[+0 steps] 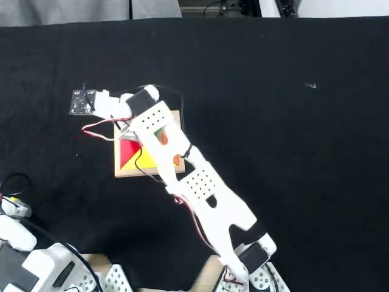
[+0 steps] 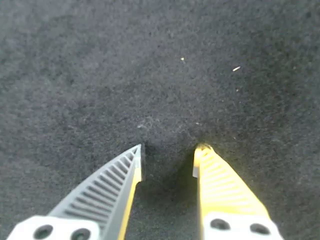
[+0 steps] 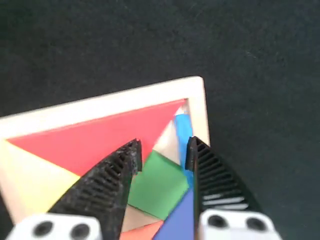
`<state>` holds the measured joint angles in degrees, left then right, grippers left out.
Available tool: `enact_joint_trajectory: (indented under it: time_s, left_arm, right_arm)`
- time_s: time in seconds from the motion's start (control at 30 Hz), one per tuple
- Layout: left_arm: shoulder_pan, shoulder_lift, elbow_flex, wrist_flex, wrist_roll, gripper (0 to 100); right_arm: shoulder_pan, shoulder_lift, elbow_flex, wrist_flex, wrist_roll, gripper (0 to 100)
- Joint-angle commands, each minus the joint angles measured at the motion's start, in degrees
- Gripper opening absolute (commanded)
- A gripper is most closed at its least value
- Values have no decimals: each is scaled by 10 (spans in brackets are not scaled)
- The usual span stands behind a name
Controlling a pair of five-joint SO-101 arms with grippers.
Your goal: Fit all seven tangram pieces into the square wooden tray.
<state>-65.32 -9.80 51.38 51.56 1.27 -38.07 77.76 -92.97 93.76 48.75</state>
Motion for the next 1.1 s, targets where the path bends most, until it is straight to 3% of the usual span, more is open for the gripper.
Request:
enact_joint_trajectory:
  time_s: [0.0, 0.8, 1.0, 1.07]
  left_arm:
    - [11, 3, 6, -10, -4, 180]
    - [11, 3, 6, -10, -4, 180]
    - [11, 3, 6, -10, -4, 180]
    - [11, 3, 6, -10, -4, 180]
  right_arm:
    - [16, -2, -29, -7, 12, 148]
    - [73, -59, -26, -79, 10, 147]
    - [89, -43, -24, -156, -25, 6]
    - [95, -27, -26, -157, -26, 24]
